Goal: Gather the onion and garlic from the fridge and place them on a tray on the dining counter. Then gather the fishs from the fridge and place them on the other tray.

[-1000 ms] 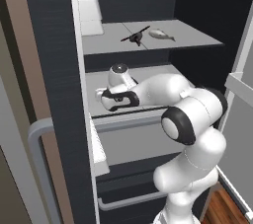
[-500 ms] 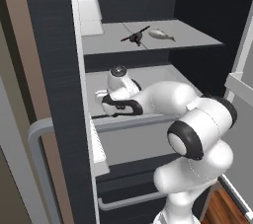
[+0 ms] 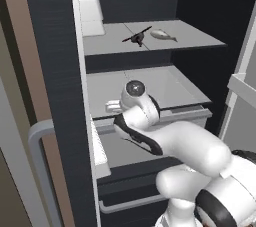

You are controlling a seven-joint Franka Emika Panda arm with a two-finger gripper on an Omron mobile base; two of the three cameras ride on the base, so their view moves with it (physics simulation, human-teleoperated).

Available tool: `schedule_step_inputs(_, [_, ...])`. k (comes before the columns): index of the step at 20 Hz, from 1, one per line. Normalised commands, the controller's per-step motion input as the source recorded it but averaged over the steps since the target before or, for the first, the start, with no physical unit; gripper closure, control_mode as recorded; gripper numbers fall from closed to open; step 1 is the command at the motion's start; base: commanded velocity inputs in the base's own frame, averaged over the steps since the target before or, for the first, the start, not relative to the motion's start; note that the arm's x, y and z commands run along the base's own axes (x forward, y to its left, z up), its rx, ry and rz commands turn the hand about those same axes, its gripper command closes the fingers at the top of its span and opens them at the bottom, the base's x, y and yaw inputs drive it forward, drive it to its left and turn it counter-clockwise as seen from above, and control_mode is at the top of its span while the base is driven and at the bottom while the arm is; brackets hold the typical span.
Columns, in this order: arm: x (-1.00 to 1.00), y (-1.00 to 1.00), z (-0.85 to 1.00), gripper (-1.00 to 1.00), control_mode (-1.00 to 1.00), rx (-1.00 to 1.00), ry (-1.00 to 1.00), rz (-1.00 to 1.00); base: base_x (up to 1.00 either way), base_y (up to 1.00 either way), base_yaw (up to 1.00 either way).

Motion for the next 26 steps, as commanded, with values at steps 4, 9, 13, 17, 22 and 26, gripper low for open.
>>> schedule_step_inputs(4, [-0.47, -0.32, 0.59, 1.0, -1.0, 0.0, 0.0, 0.0, 0.0, 0.0, 0.0])
schedule_step_inputs(9, [-0.55, -0.26, 0.54, 1.0, -1.0, 0.0, 0.01, 0.0, 0.0, 0.0, 0.0])
schedule_step_inputs(13, [-0.72, -0.23, 0.52, 1.0, -1.0, 0.0, 0.0, 0.0, 0.0, 0.0, 0.0])
schedule_step_inputs(17, [-0.74, -0.24, 0.54, 1.0, -1.0, 0.0, 0.0, 0.0, 0.0, 0.0, 0.0])
schedule_step_inputs(22, [-0.77, -0.23, 0.46, 1.0, -1.0, 0.0, 0.0, 0.0, 0.0, 0.0, 0.0])
schedule_step_inputs(26, [-0.76, -0.21, 0.43, 1.0, -1.0, 0.0, 0.0, 0.0, 0.0, 0.0, 0.0])
